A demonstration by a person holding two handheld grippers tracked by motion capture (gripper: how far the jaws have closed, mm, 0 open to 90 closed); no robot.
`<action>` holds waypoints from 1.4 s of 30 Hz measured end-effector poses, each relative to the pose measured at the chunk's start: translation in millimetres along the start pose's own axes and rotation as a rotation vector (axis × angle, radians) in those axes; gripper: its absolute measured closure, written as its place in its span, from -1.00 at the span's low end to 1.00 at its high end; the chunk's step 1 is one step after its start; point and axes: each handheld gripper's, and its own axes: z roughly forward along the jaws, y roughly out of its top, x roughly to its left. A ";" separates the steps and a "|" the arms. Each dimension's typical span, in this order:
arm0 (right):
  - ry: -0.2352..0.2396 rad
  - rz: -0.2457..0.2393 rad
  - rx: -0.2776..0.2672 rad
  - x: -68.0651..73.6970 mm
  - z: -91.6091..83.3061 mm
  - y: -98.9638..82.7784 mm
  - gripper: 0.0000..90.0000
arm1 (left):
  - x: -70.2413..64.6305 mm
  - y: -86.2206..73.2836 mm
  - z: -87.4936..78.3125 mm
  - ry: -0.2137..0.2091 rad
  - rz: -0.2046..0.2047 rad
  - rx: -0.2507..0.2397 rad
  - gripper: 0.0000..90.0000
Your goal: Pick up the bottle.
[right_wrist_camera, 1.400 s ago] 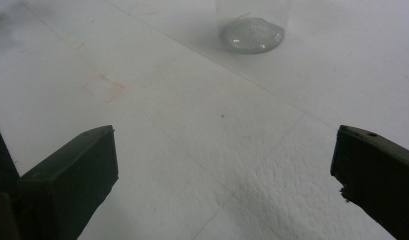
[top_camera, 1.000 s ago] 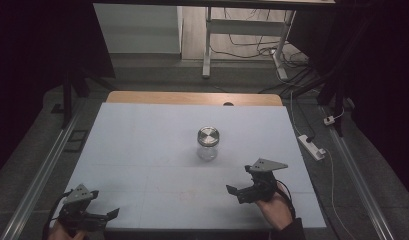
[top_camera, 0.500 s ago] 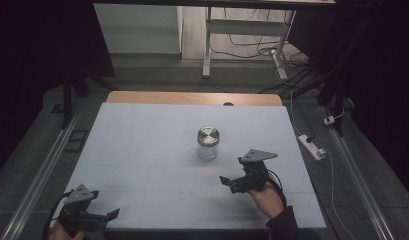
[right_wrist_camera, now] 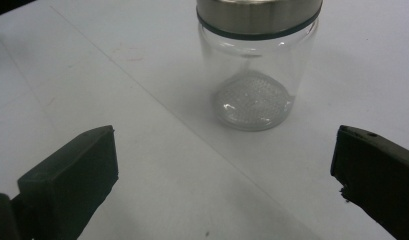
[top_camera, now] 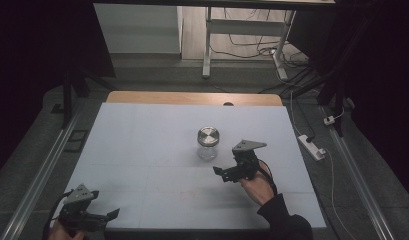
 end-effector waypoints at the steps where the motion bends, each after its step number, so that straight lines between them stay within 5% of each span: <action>1: 0.000 0.000 0.000 0.0 0.0 0.0 -1.00 | 0.0 0.0 0.1 0.000 0.000 0.000 -1.00; 17: -0.047 -0.026 0.023 -6.1 36.6 21.8 -1.00 | 0.8 -0.3 0.0 -0.006 -0.003 -0.002 -0.99; 42: -0.036 -0.031 0.032 -17.6 72.8 35.5 -1.00 | 2.0 -0.6 -0.3 -0.014 -0.011 -0.005 -0.99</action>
